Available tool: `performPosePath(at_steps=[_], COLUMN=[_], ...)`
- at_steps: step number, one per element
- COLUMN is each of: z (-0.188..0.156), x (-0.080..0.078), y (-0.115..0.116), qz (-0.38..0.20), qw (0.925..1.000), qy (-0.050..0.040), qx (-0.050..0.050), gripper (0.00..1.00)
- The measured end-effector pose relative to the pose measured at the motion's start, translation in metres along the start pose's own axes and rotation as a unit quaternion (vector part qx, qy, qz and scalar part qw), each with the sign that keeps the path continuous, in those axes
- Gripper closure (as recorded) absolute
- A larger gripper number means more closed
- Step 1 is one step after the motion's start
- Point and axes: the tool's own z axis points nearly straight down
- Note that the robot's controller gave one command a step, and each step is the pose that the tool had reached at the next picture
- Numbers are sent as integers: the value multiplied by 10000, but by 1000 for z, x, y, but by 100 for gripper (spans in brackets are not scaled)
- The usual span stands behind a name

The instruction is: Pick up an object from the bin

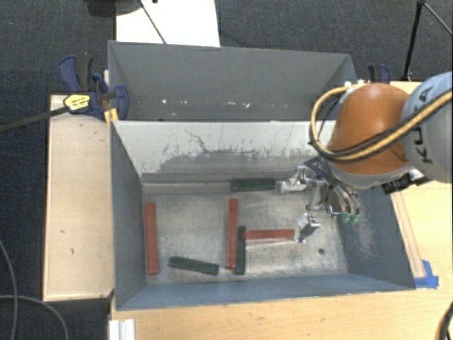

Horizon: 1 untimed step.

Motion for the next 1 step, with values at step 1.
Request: performPosePath(at_steps=[1], z=[91], x=[9], y=[23], qz=[-411], qw=[9991], qy=[-76], qx=[-1], gripper=[100])
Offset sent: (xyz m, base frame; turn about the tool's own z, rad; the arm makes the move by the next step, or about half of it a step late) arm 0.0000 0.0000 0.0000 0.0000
